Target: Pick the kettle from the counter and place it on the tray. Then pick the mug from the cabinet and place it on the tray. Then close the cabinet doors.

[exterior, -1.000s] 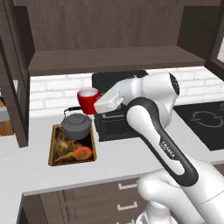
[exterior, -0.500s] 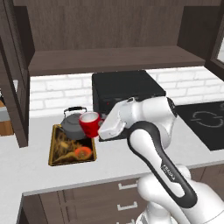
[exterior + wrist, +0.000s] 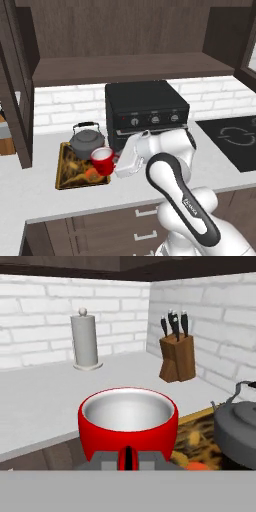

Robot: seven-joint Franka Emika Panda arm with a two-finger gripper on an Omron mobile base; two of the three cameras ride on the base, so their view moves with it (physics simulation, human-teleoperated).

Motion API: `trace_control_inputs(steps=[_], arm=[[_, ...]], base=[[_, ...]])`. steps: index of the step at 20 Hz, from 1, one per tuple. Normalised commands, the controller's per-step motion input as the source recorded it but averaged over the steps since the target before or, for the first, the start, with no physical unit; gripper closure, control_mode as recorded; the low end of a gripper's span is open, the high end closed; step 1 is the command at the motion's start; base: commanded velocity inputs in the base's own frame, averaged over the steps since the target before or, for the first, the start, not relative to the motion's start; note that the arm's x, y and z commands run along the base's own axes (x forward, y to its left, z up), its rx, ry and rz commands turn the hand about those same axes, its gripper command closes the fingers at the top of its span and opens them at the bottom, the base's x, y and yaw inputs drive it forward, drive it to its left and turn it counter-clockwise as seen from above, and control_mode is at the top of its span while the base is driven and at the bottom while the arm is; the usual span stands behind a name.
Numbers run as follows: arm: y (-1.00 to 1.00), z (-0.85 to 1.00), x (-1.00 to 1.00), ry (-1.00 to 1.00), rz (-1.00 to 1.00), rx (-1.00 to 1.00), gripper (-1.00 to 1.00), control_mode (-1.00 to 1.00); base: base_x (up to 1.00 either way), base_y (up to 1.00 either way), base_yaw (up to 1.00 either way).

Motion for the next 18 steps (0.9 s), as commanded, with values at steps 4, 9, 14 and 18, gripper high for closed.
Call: trace_control_inputs(steps=[4,9,14,18], arm=[[0.12,-0.57,0.00,0.02,0.05,0.00,1.00,-1.00],[0.10,-0.42,0.00,0.03,0.05,0.00,1.00,-1.00],[0.10,-0.49,0.01,0.03,0.04,0.00,1.00,-1.00],[0.10,-0.49,0.01,0.01,0.04,0.00,1.00,-1.00]], base=[[0.00,0.00,0.00],[0.00,0.00,0.00],[0.00,0.00,0.00],[0.00,0.00,0.00]])
